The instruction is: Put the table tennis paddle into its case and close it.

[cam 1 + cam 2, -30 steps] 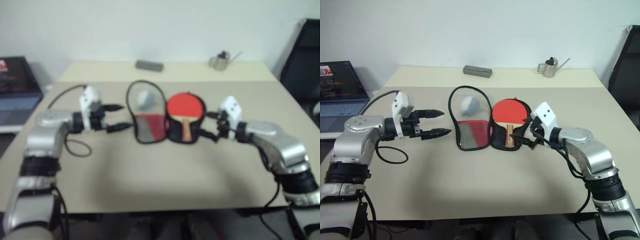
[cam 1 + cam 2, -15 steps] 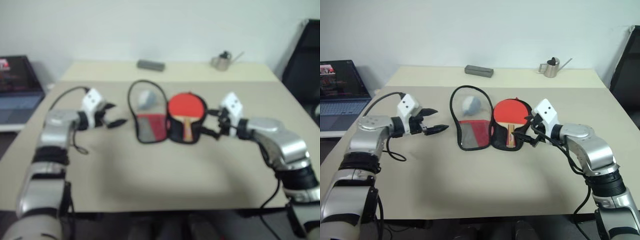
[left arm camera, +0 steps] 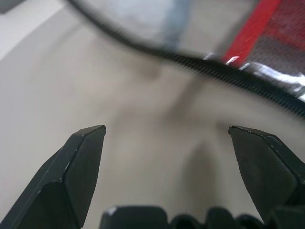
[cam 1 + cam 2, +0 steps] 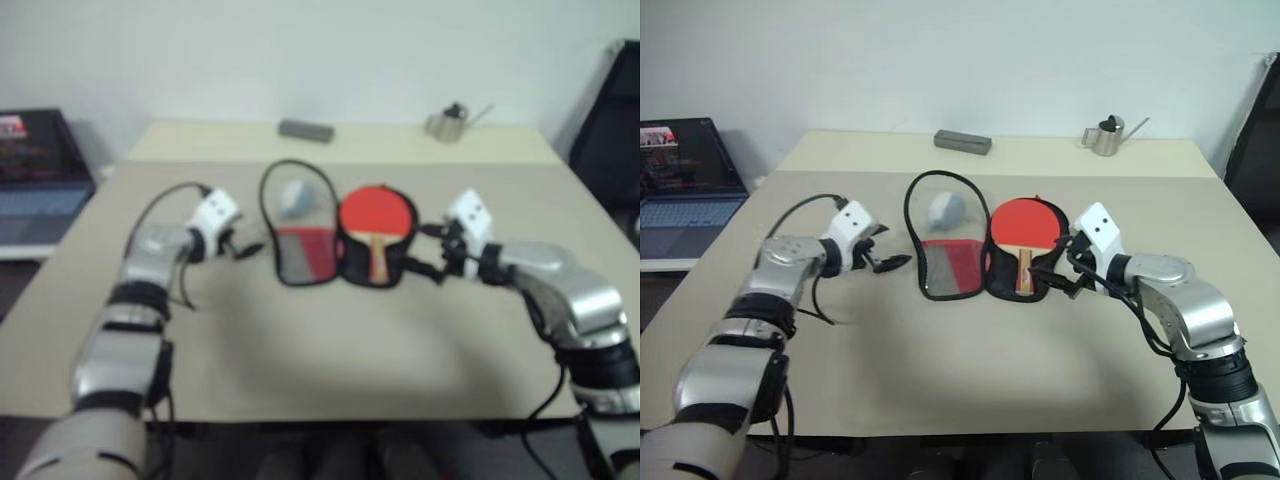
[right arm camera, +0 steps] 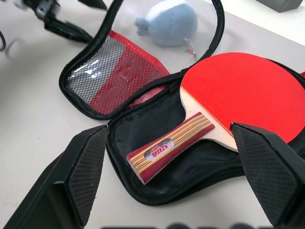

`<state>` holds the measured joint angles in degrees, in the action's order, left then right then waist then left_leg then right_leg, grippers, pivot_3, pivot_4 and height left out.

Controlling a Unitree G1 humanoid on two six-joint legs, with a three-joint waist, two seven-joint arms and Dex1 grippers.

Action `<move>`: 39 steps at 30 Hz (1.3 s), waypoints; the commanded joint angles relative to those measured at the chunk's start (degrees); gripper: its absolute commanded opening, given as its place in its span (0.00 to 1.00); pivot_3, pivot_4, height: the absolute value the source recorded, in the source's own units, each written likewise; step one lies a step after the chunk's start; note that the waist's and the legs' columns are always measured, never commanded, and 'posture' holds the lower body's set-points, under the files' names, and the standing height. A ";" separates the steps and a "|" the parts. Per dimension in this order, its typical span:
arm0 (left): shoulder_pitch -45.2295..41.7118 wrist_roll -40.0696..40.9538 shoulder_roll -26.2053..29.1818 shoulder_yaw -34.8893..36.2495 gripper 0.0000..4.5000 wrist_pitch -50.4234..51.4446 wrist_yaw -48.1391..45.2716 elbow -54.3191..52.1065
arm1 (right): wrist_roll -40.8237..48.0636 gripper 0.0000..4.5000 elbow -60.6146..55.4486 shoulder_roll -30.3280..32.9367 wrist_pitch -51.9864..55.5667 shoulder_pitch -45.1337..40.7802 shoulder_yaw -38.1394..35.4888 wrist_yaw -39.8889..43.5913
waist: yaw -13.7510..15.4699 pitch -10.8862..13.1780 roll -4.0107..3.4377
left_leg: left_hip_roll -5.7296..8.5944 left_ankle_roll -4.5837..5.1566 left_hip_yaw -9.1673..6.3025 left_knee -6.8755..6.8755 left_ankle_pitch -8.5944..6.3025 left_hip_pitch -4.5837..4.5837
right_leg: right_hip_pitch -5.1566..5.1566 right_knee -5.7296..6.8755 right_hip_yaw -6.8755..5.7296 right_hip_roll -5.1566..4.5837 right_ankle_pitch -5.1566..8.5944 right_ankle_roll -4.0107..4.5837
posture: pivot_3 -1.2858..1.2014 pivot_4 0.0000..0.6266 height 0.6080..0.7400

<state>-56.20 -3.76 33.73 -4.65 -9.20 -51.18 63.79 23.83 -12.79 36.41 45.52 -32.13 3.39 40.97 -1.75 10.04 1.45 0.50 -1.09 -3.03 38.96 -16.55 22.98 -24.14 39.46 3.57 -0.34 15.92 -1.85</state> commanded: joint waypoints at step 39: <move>-17.98 0.17 -20.83 1.77 1.00 -3.40 -7.58 9.94 | 14.70 0.99 -21.36 3.63 15.26 14.45 -18.26 -8.30 | 0.00 0.00 0.06 | 0.05 0.01 0.06 0.05 0.01 -0.02 | 0.04 0.10 0.08 0.08 0.00 -0.01 | 0.52 0.24 1.00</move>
<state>-72.00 -4.42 12.63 -4.14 -12.60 -58.32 74.20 37.30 -32.08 39.44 60.29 -17.56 -12.40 33.49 -1.75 10.04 1.51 0.54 -1.08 -2.96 39.01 -16.55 22.96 -24.09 39.57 3.66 -0.26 15.92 -1.86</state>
